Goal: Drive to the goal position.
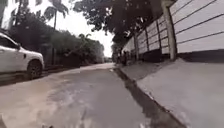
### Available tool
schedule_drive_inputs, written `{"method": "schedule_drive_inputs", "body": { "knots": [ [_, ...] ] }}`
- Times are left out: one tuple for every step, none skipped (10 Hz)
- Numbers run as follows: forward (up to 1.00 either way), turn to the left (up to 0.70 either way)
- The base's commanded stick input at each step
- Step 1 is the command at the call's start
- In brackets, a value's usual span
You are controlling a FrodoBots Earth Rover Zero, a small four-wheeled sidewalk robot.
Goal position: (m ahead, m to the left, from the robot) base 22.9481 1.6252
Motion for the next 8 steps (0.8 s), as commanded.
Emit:
{"method": "schedule_drive_inputs", "body": {
  "knots": [
    [0.85,0.0],
    [0.85,0.0],
    [0.85,0.0],
    [0.85,0.0],
    [0.85,0.0],
    [0.85,0.0],
    [0.85,0.0],
    [0.85,0.0]
  ]
}}
